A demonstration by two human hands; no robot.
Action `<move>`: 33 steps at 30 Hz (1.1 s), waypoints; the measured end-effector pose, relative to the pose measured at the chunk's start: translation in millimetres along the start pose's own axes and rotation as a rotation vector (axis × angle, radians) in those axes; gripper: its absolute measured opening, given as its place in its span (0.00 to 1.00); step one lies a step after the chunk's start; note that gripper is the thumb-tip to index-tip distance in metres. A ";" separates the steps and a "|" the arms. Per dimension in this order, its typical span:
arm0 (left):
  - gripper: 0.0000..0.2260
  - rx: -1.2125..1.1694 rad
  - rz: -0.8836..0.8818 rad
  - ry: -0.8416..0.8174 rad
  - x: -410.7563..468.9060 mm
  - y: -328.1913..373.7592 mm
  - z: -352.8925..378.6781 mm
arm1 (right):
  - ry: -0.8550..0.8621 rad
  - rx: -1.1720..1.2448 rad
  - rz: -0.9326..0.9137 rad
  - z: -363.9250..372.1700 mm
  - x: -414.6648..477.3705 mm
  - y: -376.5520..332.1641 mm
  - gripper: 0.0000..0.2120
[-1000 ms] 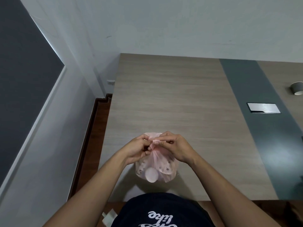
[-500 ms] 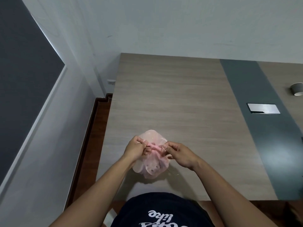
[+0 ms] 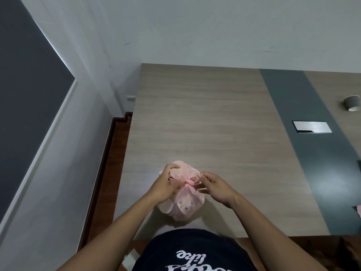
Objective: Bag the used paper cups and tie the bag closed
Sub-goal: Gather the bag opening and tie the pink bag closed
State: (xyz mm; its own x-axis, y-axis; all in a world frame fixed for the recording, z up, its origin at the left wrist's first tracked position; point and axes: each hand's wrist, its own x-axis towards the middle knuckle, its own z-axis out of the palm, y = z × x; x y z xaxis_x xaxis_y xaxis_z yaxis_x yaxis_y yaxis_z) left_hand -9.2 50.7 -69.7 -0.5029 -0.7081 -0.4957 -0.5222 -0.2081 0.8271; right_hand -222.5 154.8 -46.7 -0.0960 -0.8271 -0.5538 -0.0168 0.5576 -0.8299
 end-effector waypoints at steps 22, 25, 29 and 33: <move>0.12 0.412 0.220 0.079 -57.5 -61.0 50.8 | 0.212 -0.801 -0.137 33.0 -41.1 55.7 0.13; 0.13 0.406 0.222 0.099 -72.3 -65.5 63.2 | 0.179 -0.805 -0.140 32.1 -49.2 62.7 0.11; 0.13 0.393 0.189 0.182 -92.2 -64.9 76.4 | 0.034 -0.780 -0.177 28.3 -61.1 62.2 0.15; 0.14 0.354 0.111 0.273 -114.3 -61.3 91.0 | -0.087 -0.853 -0.248 22.8 -71.6 60.7 0.21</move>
State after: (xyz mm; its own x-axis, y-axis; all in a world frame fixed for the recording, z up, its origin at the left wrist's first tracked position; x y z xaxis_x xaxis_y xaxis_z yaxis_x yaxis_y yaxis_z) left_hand 17.6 205.8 -87.9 -0.3940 -0.8746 -0.2825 -0.7023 0.0883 0.7064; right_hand -193.9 246.3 -59.0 0.0844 -0.9138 -0.3972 -0.7654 0.1958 -0.6130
